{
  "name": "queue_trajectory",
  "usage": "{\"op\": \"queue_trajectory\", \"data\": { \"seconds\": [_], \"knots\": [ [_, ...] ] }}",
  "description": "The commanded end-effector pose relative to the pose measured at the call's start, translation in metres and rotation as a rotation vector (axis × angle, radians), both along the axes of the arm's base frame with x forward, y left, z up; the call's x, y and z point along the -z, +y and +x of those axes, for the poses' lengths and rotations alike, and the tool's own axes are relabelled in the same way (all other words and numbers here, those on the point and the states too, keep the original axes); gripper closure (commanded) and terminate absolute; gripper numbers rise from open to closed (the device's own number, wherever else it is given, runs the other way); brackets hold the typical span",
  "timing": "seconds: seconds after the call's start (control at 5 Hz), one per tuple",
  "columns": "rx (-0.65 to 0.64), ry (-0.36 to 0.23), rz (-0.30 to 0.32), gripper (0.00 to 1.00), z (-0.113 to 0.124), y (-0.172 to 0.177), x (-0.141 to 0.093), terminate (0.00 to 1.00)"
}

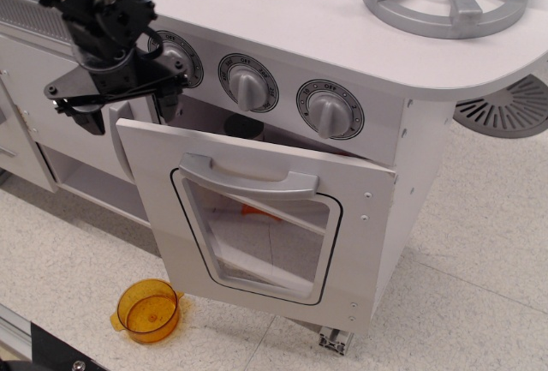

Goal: Open oven

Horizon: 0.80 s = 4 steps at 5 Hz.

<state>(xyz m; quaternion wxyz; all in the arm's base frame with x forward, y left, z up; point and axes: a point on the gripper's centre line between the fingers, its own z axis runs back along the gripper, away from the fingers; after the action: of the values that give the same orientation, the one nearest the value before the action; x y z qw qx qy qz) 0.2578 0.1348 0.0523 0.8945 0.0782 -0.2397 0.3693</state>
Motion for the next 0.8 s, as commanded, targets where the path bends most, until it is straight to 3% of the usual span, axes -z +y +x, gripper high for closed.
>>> {"op": "queue_trajectory", "data": {
  "seconds": [0.0, 0.2, 0.6],
  "knots": [
    [-0.011, -0.182, 0.025, 0.00, 0.033, 0.018, -0.020, 0.00],
    [-0.020, -0.165, 0.068, 0.00, 0.038, 0.013, -0.010, 0.00],
    [-0.054, -0.017, 0.149, 0.00, 0.032, 0.007, 0.010, 0.00]
  ]
}}
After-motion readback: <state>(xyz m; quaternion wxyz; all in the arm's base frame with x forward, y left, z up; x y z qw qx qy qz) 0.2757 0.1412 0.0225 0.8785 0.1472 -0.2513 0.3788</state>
